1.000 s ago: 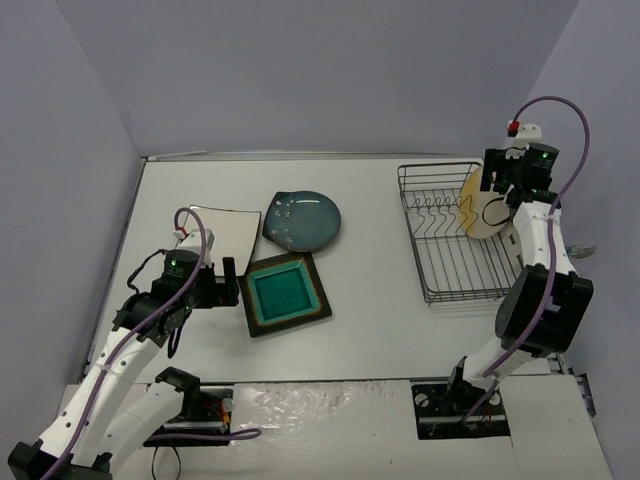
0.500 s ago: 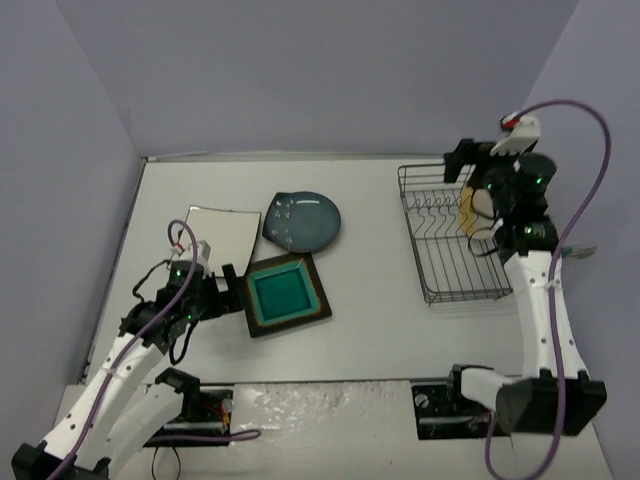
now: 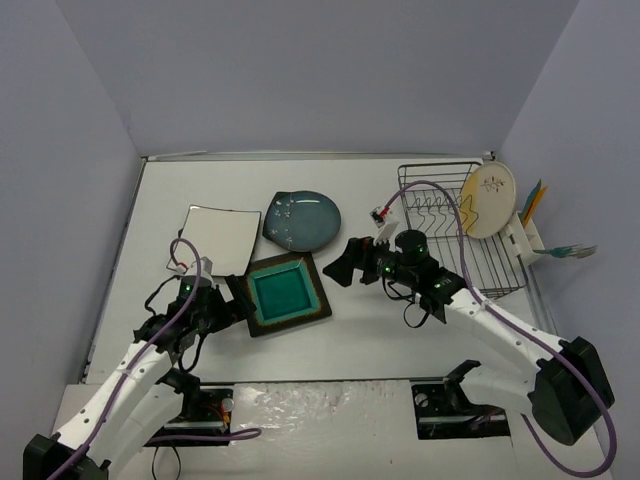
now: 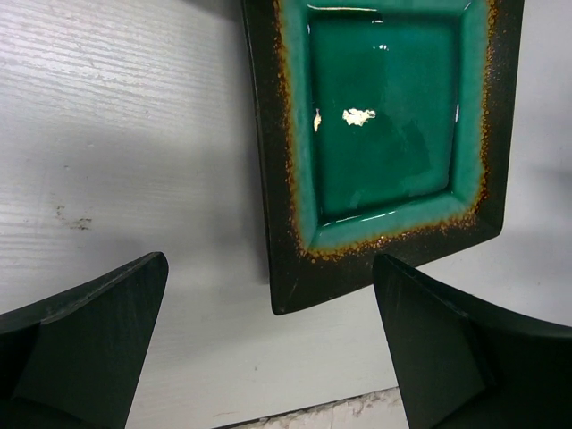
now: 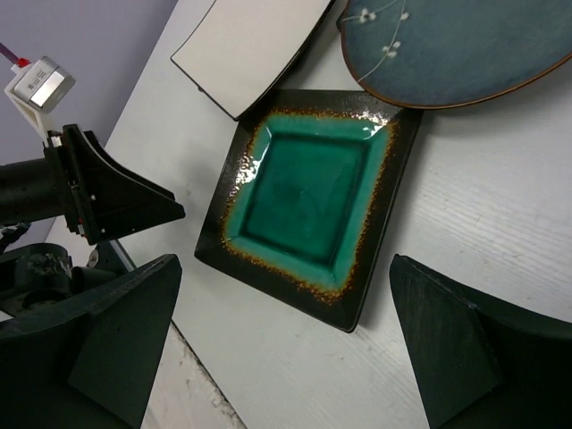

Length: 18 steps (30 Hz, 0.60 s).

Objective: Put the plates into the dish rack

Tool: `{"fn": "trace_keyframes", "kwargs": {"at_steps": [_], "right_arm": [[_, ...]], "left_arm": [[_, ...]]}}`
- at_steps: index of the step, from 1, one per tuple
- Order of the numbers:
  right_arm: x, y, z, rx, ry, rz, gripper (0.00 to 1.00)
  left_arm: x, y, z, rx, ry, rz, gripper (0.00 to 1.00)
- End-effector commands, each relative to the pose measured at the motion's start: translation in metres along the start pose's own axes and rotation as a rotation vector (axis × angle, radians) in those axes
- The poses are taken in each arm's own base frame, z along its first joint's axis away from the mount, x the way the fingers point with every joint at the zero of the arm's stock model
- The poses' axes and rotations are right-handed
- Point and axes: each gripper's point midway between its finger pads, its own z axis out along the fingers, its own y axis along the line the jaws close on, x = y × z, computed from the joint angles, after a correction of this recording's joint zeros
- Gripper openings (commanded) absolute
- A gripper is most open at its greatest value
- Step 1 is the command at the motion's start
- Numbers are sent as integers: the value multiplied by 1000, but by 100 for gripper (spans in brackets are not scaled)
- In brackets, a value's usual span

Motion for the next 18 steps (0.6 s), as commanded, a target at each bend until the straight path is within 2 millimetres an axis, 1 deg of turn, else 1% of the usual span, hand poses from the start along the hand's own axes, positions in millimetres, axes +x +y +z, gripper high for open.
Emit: {"fn": "trace_keyframes", "kwargs": {"at_steps": [1, 4, 8, 11, 15, 18], "right_arm": [[-10, 14, 20, -87, -82, 59, 100], [13, 4, 35, -93, -27, 91, 100], [30, -5, 48, -82, 17, 113, 100], [39, -14, 58, -69, 30, 142, 100], [53, -24, 72, -55, 49, 193, 99], [67, -32, 84, -48, 85, 213, 99]], "left_arm": [[-23, -26, 2, 92, -72, -45, 97], [-21, -23, 4, 71, -60, -39, 96], [-23, -20, 0, 45, -54, -25, 96], [-25, -18, -6, 27, -65, -18, 96], [-23, -12, -4, -4, -55, -16, 96], [-23, -12, -4, -10, -44, -13, 96]]}}
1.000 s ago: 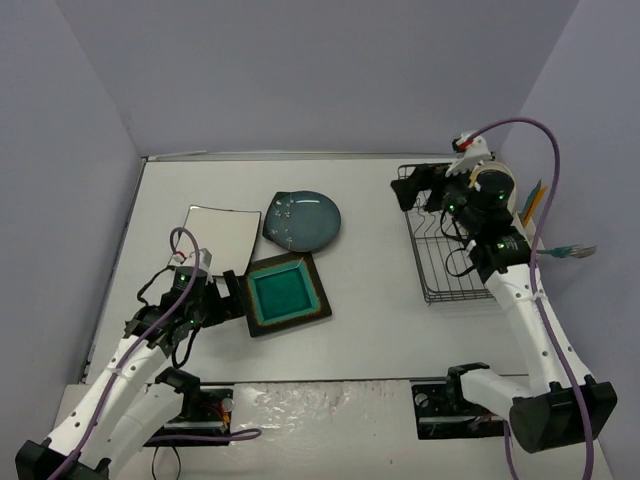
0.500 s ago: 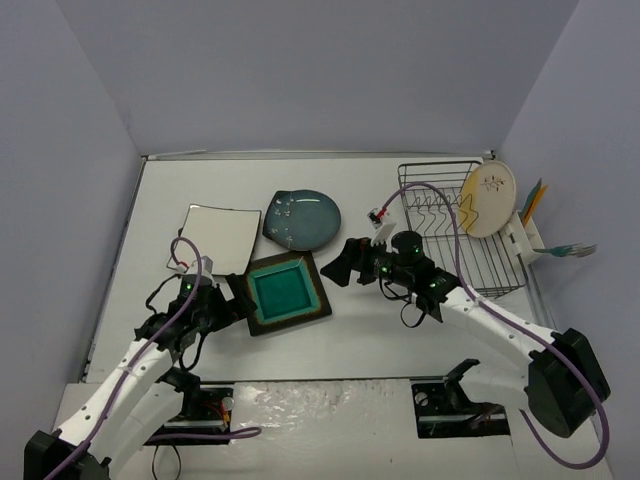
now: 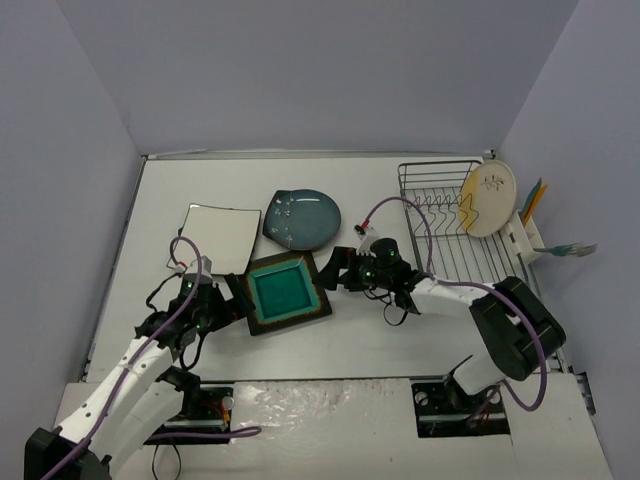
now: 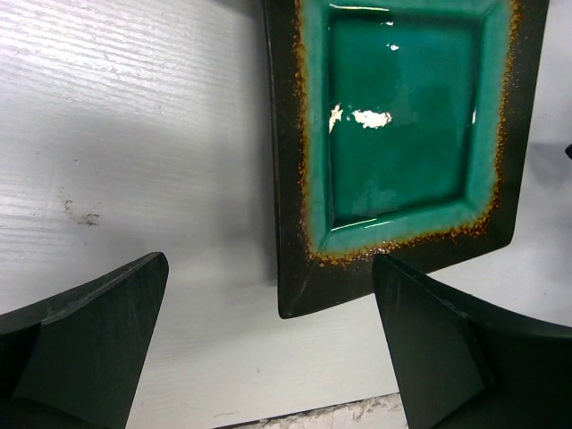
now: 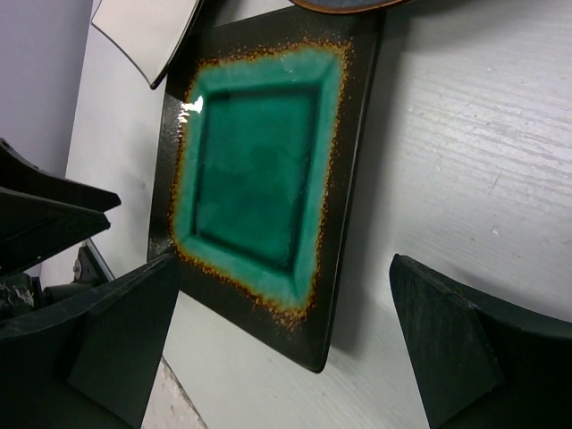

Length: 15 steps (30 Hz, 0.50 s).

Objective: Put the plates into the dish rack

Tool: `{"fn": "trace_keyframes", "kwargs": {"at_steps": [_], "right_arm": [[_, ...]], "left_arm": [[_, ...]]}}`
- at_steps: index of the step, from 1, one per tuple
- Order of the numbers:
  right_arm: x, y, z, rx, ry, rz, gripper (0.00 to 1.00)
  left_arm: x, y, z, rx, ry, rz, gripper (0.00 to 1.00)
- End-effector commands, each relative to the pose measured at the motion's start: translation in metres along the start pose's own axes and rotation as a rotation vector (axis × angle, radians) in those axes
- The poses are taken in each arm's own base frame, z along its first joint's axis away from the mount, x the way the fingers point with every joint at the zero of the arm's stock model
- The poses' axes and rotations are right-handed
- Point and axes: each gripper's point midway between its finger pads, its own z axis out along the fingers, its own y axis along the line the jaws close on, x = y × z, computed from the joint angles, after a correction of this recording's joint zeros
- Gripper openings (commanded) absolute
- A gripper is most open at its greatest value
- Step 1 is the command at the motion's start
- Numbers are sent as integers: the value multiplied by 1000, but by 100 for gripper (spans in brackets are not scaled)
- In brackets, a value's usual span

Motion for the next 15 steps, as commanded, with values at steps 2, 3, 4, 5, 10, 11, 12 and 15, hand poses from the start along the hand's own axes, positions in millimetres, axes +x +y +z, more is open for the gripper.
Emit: {"fn": "trace_keyframes", "kwargs": {"at_steps": [2, 3, 4, 5, 10, 11, 12, 15], "right_arm": [[-9, 16, 22, -100, -38, 2, 98], [-5, 15, 27, -103, -27, 8, 98], [-1, 13, 32, -105, -13, 12, 98], [3, 12, 36, -108, 2, 14, 98], [20, 2, 50, -111, 42, 60, 95], [22, 0, 52, -109, 42, 64, 93], [25, -4, 53, -101, 48, 69, 92], [38, -19, 56, -61, 77, 89, 87]], "left_arm": [[-27, -19, -12, 21, -55, 26, 96], [-29, -19, -14, 19, -60, 36, 96], [-30, -18, -16, 13, -66, 44, 96], [-32, -17, -19, 6, -72, 51, 96], [-35, -18, -26, 3, -80, 55, 96], [-36, -19, -27, 8, -82, 57, 96], [-36, -20, -28, 10, -83, 60, 96], [-35, -19, -28, 6, -74, 62, 96]]}}
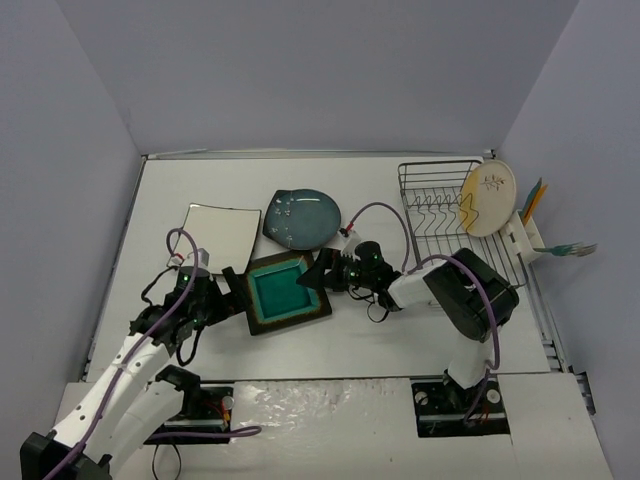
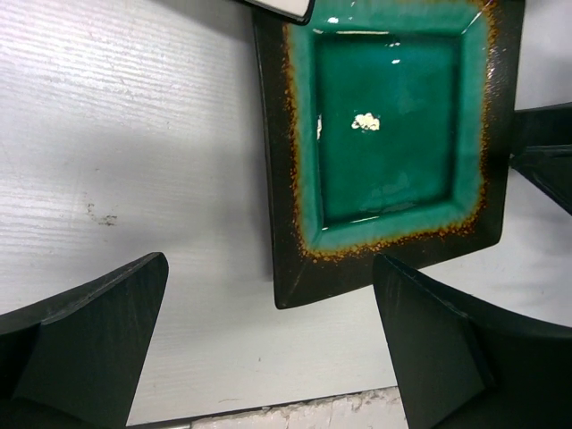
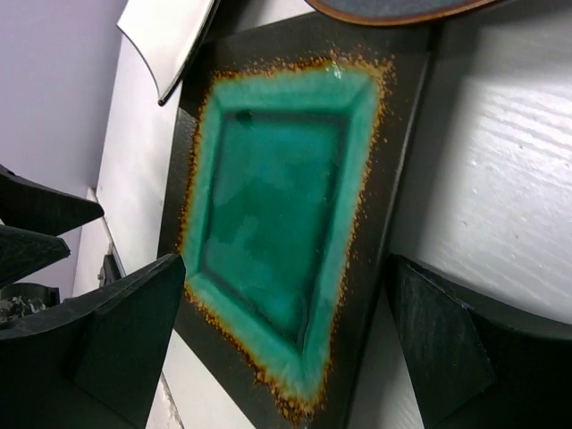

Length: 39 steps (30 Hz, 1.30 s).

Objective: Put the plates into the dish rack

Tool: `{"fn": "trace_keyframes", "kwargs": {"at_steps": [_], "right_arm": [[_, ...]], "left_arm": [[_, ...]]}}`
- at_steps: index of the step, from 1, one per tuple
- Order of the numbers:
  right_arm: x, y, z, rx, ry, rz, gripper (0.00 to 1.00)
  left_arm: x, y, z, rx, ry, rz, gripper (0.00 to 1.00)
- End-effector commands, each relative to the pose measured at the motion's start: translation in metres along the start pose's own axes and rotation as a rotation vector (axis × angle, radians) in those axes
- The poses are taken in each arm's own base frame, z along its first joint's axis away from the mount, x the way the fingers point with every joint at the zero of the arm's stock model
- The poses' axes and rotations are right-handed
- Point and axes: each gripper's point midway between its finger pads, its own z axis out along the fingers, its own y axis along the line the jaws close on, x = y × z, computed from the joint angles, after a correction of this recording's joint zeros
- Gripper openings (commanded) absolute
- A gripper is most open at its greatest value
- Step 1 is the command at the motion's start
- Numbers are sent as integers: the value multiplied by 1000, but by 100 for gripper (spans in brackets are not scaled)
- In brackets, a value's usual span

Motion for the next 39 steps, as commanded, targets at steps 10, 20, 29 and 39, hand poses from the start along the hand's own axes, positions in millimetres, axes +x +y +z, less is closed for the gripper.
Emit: {"fn": "trace_keyframes", "kwargs": {"at_steps": [10, 20, 29, 39], "right_arm": [[43, -56, -4, 184, 89, 51, 30], [36, -51, -19, 225, 81, -7, 0], [24, -31, -64, 314, 120, -102, 0], [-44, 18, -117, 415, -6, -304, 0]], "left_arm": [[-6, -10, 6, 19, 7, -1, 96], [-15, -15, -2, 31, -12, 8, 96], [-26, -25, -18, 59, -42, 18, 96], [-50, -35, -38, 61, -99, 67, 96]]}}
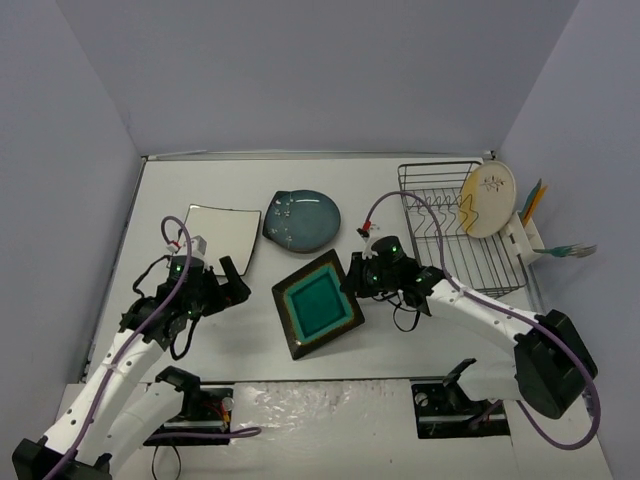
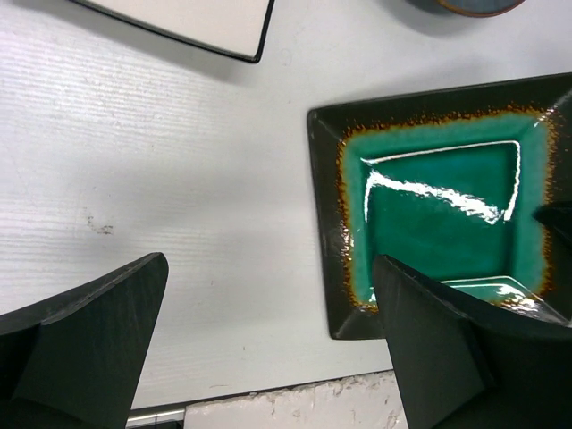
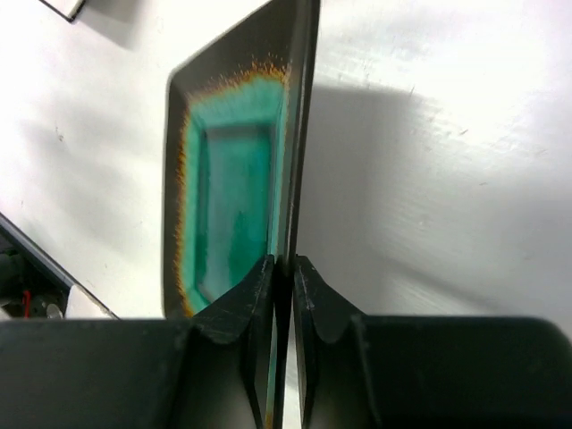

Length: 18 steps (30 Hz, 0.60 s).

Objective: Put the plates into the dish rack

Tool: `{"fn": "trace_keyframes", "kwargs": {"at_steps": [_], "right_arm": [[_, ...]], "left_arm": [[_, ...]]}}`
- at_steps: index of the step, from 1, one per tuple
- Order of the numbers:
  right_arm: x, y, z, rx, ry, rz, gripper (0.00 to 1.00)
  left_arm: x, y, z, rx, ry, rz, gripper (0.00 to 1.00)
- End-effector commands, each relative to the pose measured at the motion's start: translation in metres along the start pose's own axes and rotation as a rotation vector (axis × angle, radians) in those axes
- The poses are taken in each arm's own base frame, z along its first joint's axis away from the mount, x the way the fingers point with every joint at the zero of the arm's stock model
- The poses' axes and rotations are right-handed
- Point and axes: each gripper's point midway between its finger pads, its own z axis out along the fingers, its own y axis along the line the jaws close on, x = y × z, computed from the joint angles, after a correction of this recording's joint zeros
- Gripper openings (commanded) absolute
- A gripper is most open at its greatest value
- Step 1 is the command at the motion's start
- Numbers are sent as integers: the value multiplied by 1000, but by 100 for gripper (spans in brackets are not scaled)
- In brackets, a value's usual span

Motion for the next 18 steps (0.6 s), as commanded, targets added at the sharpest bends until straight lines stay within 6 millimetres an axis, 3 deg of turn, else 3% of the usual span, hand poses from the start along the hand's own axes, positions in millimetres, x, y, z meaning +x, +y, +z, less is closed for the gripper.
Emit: {"fn": "trace_keyframes", "kwargs": {"at_steps": [1, 18], "right_arm": [[-52, 11, -37, 77, -118, -160, 0], [-164, 63, -120, 135, -363, -422, 0]], "left_arm": [[-31, -17, -18, 31, -85, 45, 96], [-57, -13, -40, -33, -148, 154, 96]]}}
